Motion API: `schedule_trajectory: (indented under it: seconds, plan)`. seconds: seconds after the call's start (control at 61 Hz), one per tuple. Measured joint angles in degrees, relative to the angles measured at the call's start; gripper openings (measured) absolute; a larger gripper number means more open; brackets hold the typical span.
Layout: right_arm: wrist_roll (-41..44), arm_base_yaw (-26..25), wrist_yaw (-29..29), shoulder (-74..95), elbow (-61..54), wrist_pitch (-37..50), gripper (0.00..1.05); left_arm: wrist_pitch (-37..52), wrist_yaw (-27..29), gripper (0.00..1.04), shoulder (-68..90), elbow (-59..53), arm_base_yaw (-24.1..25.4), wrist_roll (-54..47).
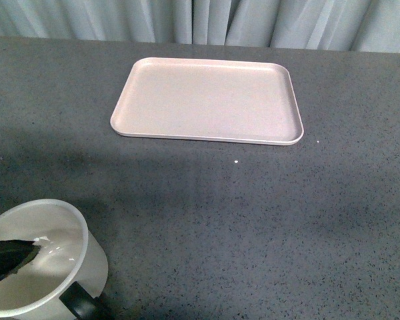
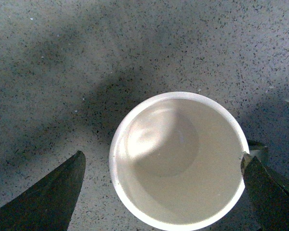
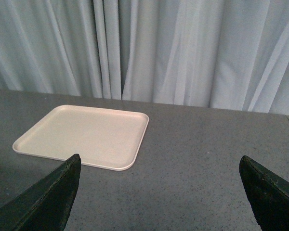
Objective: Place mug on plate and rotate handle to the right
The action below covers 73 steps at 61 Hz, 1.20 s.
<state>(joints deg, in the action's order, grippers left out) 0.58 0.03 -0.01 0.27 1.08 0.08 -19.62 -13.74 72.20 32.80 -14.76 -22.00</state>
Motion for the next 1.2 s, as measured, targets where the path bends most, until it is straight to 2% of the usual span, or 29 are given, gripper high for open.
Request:
schedule_trajectory:
  seconds: [0.361, 0.77, 0.902, 1.197]
  plan:
    - [0.0, 0.0, 0.0, 0.0, 0.0, 0.0, 0.96, 3.8, 1.0, 0.95, 8.5, 2.7, 2.1, -0.9]
    - [0.0, 0.0, 0.0, 0.0, 0.0, 0.0, 0.96, 6.7, 3.5, 0.95, 15.3, 3.8, 2.1, -2.2]
    - [0.0, 0.0, 0.0, 0.0, 0.0, 0.0, 0.96, 7.0, 4.1, 0.67, 16.2, 4.2, 1.6, -2.3]
    - [0.0, 0.0, 0.0, 0.0, 0.0, 0.0, 0.95, 6.5, 4.1, 0.24, 16.3, 4.5, 1.1, -2.2]
